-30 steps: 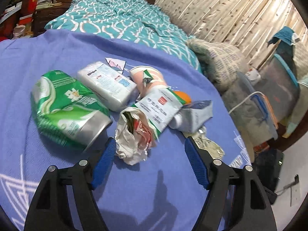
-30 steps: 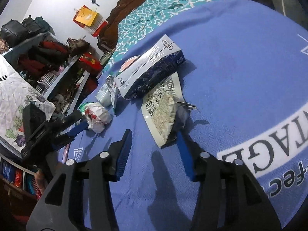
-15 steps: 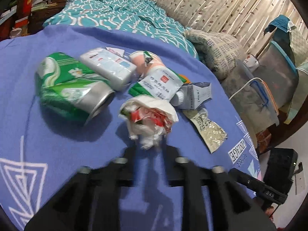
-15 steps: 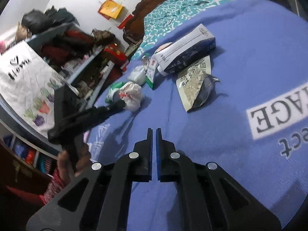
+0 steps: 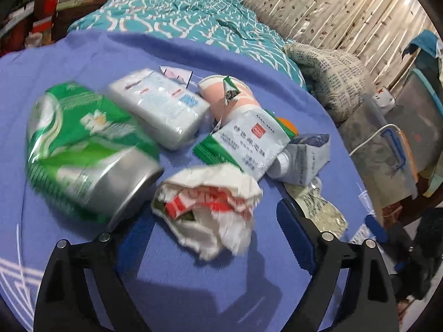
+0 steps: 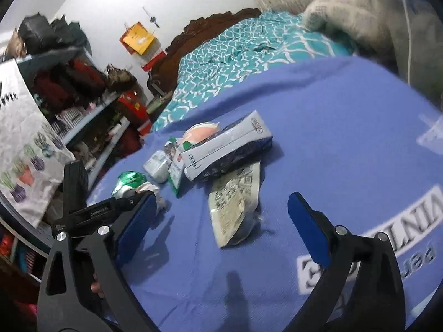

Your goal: Collect trash

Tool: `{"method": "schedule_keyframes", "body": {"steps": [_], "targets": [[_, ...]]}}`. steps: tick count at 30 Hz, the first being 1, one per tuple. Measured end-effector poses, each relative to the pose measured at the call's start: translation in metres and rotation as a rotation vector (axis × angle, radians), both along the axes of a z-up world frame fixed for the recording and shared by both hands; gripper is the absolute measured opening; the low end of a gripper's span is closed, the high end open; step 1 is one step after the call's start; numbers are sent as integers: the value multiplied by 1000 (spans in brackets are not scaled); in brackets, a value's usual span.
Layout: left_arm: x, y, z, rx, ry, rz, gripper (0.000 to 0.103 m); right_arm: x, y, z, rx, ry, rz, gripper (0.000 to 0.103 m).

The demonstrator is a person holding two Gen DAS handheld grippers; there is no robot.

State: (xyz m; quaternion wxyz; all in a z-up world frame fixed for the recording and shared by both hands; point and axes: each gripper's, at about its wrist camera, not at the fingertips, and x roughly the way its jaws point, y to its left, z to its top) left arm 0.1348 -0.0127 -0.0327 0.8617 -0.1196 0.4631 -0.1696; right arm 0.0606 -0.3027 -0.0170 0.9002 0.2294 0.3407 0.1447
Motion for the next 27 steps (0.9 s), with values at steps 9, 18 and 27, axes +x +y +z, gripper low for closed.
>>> {"method": "schedule_keyframes", "body": {"steps": [9,18,27], "targets": [[-20,1,0,8,-37,-43,54,35,28,-6,-49,87,100,75],[-63,29,1,-21,-67,-49,54,75,103,-31,50,210,216,49],[-63,36,1,-82,-78,-67,54,125,127,-55,95,276,161,15]]}}
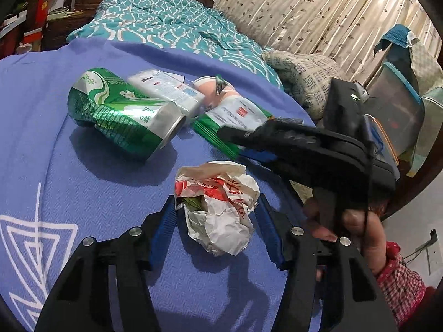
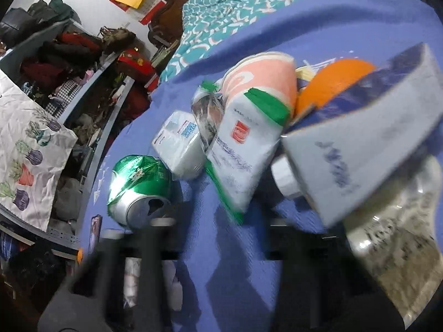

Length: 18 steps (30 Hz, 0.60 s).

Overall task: Collect trash
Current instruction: 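Grasp crumpled white-red paper with left tool while right tool grasps green-white packet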

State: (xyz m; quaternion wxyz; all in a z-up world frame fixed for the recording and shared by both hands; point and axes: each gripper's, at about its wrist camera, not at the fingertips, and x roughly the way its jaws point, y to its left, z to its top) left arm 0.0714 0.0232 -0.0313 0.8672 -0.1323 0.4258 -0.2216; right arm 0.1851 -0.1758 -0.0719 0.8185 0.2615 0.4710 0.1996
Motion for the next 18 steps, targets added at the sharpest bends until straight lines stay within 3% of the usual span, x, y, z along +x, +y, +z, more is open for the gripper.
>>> {"method": "schedule_keyframes", "body": {"steps": [3,8,11,14,18], "targets": [[-2,1,2,-5,-11,0,54,-13,4,6,26,-14,23,9],[-3,2,5,-30,-27,-16,54,-76,7,43,-119,-191,122,9],[-9,-3,9,-47,-48,-58,55,-110,-8,58,-176,-262,123,9],[-13,-15,11,-74,-33,-119,55,-139,-38,63,-215,-290,68,9],[-15,-51,19,-107,1,-223,55,-165,-101,58,-192,-250,-80,9]]}}
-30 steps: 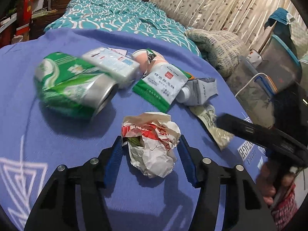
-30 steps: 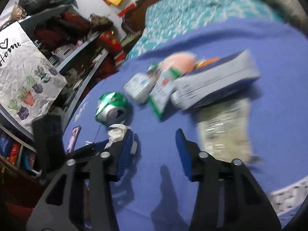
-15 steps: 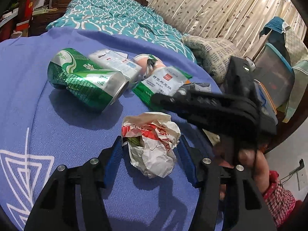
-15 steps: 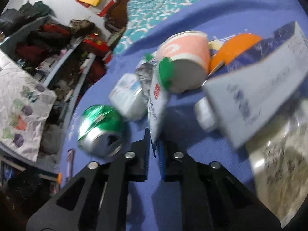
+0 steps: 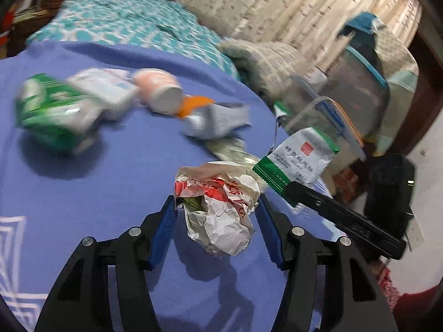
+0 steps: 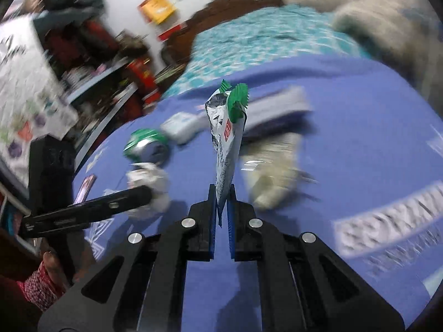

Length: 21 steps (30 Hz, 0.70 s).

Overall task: Collect trash
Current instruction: 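Grasp crumpled white-red paper with left tool while right tool grasps green-white packet, then carry both items to the beige bin and open both tools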

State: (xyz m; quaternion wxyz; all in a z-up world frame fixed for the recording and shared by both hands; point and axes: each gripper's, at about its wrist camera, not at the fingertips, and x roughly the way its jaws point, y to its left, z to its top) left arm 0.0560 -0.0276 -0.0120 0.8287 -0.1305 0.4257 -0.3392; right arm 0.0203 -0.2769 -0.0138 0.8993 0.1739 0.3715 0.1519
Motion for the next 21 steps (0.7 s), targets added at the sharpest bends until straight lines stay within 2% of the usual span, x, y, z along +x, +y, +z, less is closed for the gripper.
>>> {"method": "schedule_keyframes", "body": {"steps": [7,11,15,17,19,20,21], "targets": [[4,-109,19,34,-4,-217,55,-29,-109,-10,69,19,-222,9],[11,-197,27,55,1,-358,56,-49,-180,-9,71,12,-351,9],[13,-305,28,92,-2,-499,56,-68,-258,-10,55,20,-493,9],[18,-352,28,110,-4,-537,57,-72,-292,-14,54,29,-542,9],[26,-404,29,130,-16,-559,60,-68,-327,-20,57,50,-590,10],[31,-430,27,143,-25,-561,66,-64,-341,-24,67,61,-603,12],[36,-458,23,172,-28,-559,75,-58,-357,-31,85,77,-615,13]]}}
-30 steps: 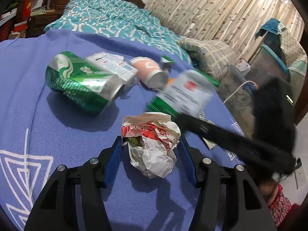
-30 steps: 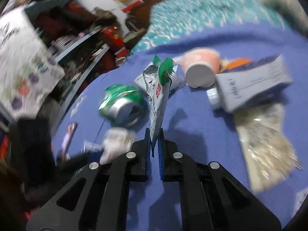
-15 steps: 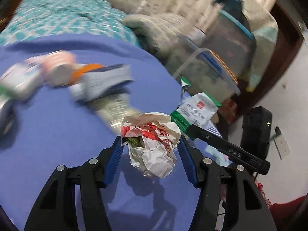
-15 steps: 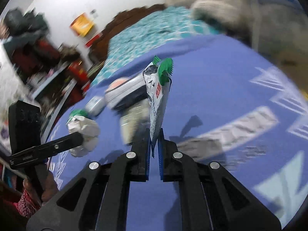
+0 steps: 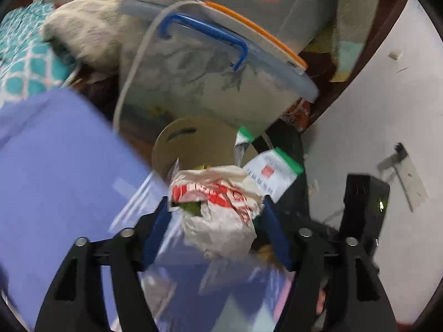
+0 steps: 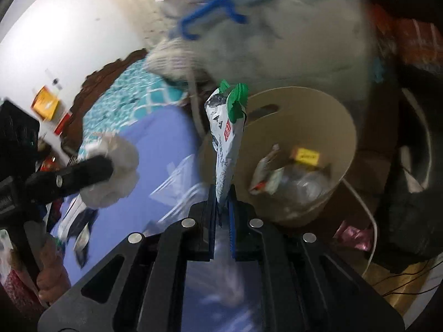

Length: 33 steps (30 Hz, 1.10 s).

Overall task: Collect trash
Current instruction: 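Carry both items to the beige bin and open both tools, then grasp the white PURE MILK carton with left tool while right tool lowers to beige wrapper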

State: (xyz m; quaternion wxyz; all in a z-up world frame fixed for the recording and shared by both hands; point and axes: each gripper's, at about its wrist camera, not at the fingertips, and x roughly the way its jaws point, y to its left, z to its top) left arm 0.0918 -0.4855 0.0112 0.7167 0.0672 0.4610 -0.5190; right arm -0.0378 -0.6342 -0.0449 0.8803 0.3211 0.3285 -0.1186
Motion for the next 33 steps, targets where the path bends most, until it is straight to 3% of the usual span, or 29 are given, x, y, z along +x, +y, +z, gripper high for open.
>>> {"method": "schedule_keyframes", "body": {"steps": [3,4,5,6,7,10,13,18,22,27,30,33], "targets": [[9,-40,-12,102,-54,52,81,17,-27,-18,67,59,-29,15],[12,-40,-15,105,-46,62,81,17,-32,-22,95,58,-38,26],[16,-34,-17,98,-22,73,81,16,-33,-24,108,51,-45,58],[19,-27,-18,91,-4,81,81,14,-32,-22,92,40,-53,78],[21,-16,-19,80,5,92,81,9,-30,-19,68,20,-66,87],[20,24,-17,63,5,112,81,-5,-25,-4,5,-45,-101,80],[11,73,-15,29,16,122,81,-14,-8,10,18,-121,-107,75],[-26,168,-9,-21,-20,135,81,5,38,22,82,-177,32,58],[-42,238,-9,-38,-10,193,80,45,94,15,164,-146,216,40],[-26,325,-15,-48,15,369,79,94,183,2,224,-68,427,39],[-3,372,-21,-85,85,491,78,117,229,-4,249,-24,522,39],[16,400,-20,-77,32,591,78,137,262,-10,248,-1,576,42]]}}
